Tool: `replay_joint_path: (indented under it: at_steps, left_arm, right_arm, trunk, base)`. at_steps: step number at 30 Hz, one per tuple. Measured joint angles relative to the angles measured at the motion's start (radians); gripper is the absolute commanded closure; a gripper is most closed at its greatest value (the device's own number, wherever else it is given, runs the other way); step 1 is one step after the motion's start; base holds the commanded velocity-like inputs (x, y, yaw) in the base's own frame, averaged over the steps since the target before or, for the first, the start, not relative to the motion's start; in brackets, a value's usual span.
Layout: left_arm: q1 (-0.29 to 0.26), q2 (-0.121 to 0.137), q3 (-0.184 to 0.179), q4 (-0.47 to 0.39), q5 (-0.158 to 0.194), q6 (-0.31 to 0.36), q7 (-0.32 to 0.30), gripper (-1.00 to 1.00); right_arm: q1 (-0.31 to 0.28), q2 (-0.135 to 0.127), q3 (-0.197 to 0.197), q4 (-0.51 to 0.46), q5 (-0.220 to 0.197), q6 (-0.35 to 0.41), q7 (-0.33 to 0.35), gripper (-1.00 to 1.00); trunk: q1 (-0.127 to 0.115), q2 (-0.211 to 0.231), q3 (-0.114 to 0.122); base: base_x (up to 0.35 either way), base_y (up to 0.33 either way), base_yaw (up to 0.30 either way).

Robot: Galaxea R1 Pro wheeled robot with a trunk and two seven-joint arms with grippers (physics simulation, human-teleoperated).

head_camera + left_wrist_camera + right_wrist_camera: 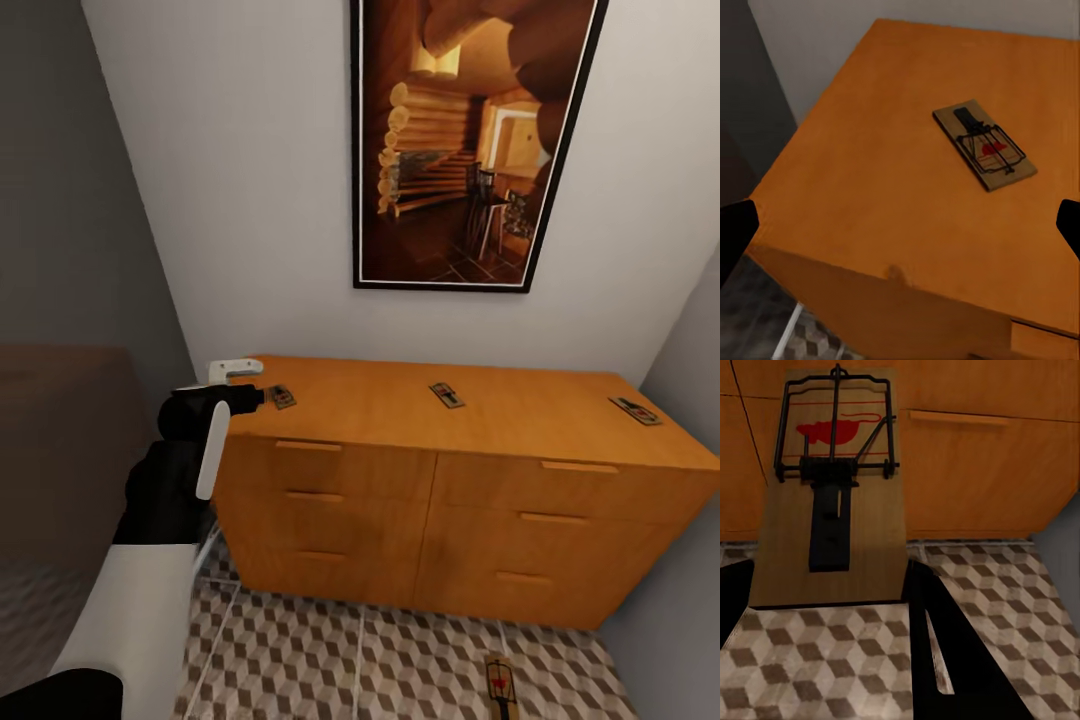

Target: Take the four mousetraps from the cabinet in the bathroom and place them on the bathroom floor. Make sure all four end up on the same floor surface, and ensure that at least two of them are either under or directly next to the same bathroom sink.

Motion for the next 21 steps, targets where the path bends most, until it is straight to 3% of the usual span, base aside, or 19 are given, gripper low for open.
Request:
replay_joint_path:
  at_steps: [8,21]
  left_arm:
    - [0.0,0.0,-0.001,0.009,0.0,0.0,0.0,-1.0]
    - [0.0,0.0,-0.001,0.033,-0.001,0.0,0.002,-1.0]
  right_arm:
    - [0.0,0.0,0.0,0.0,0.0,-0.001,-0.001,1.0]
    - [0.0,0.0,0.0,0.0,0.0,-0.001,0.0,1.0]
  trunk:
    - [0.0,0.0,0.0]
    - [0.0,0.0,0.0]
  base:
    - [0.0,-0.047,0.236]
    - [0.0,-0.211,0.029]
